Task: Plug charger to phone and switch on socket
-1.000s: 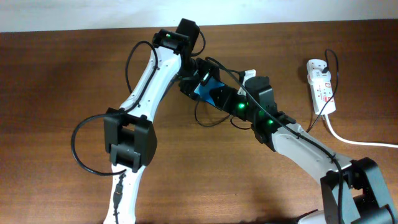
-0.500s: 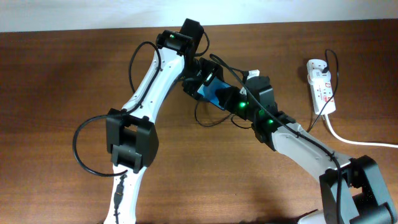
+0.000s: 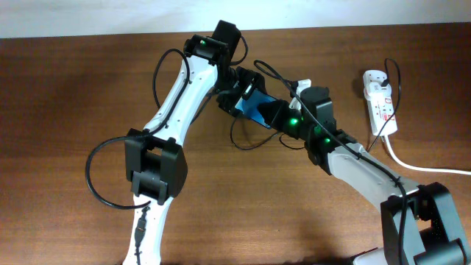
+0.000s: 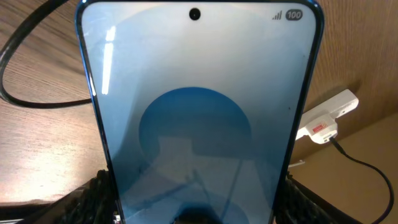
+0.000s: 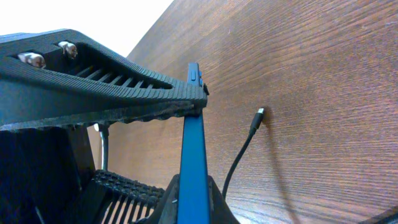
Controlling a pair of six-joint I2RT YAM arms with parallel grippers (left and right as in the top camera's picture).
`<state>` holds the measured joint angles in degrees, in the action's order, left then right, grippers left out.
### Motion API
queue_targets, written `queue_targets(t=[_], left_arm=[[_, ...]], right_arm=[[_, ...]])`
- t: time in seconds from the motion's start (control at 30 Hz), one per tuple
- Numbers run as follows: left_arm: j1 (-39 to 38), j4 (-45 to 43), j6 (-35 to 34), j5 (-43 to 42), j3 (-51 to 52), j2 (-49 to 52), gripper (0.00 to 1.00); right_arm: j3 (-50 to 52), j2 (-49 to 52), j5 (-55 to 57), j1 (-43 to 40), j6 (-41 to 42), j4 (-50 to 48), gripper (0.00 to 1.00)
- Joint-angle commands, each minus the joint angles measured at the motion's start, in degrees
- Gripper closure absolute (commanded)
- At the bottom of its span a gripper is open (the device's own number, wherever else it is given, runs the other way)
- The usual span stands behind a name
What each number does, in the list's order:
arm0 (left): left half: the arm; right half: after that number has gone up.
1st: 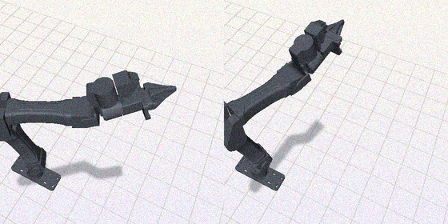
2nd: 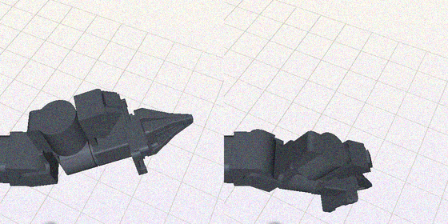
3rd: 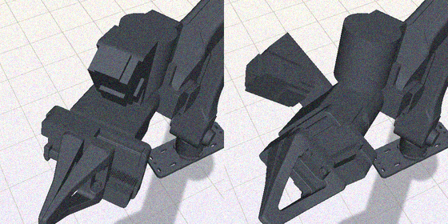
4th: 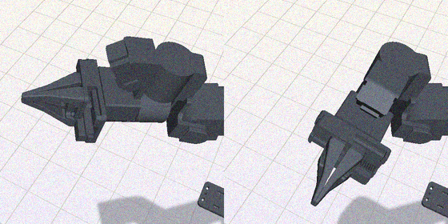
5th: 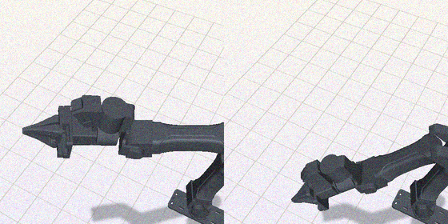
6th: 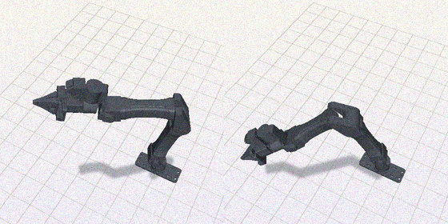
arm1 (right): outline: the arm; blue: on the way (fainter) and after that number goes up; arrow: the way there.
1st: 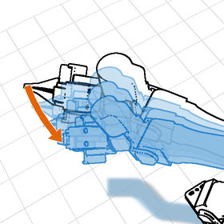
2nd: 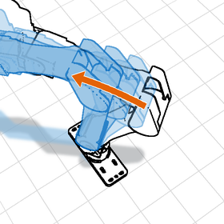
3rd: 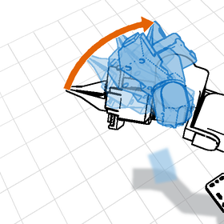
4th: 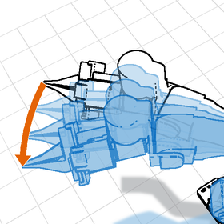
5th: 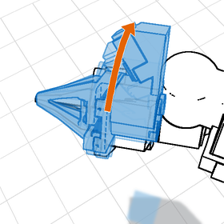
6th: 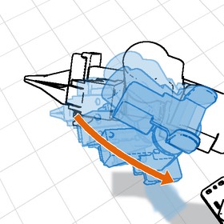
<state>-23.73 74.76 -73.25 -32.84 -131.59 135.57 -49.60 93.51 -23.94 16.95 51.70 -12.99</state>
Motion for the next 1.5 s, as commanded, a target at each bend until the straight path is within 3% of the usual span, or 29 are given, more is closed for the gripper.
queue_targets(t=[0.0,0.2,0.27,0.43,0.53,0.63,0.7,0.83,0.93,1.07,1.3,1.47], left_arm=[[-0.5,0.79,4.37,4.24,-0.57,-0.26,0.01],[0.44,-1.25,7.63,6.1,-0.57,-0.26,0.0],[2.73,-3.8,10.93,-0.46,-0.57,-0.26,0.01],[10.43,-12.28,33.18,-27.96,-0.57,-0.26,0.0],[12.37,-14.47,46.29,-41.11,-0.57,-0.26,0.0],[13.14,-15.5,48.15,-41.97,-0.57,-0.26,0.0],[13.0,-15.85,49.13,-41.72,-0.57,-0.26,0.03],[12.85,-16.31,53.86,-41.27,-0.5,-0.24,0.0],[12.85,-18.88,52.87,-42.34,-0.5,-0.24,0.01],[12.26,-26.51,42.95,-46.03,-0.5,-0.24,0.03],[9.38,-31.91,34.53,-43.69,-0.5,-0.24,0.09],[7.41,-39.23,20.96,-40.72,-0.5,-0.24,0.25]], right_arm=[[-1.18,-0.57,-1.57,-2.47,-0.15,-1.31,0.96],[-1.18,-0.57,-1.55,-2.47,-0.17,-0.74,0.96],[-1.18,-0.57,-2.1,-3.21,-0.17,-0.42,0.96],[-1.27,-1.44,-6.51,-7.37,0.66,-6.29,0.96],[-2.12,-5.38,-3.23,-9.38,3.45,-7.85,0.96],[-2.12,-8.0,2.4,-9.35,11.61,-8.85,0.96],[-2.12,-8.2,4.57,-8.52,12.31,-11.85,0.96],[-2.19,-7.56,21.42,-2.36,24.63,-17.29,0.96],[-2.54,-7.39,30.56,2.01,29.66,-18.97,0.96],[-4.17,-4.61,29.73,2.6,37.4,-19.08,0.96],[-4.87,-3.93,26.82,3.8,37.35,-20.98,0.96],[-4.87,-2.78,27.06,5.99,37.35,-20.94,0.96]])
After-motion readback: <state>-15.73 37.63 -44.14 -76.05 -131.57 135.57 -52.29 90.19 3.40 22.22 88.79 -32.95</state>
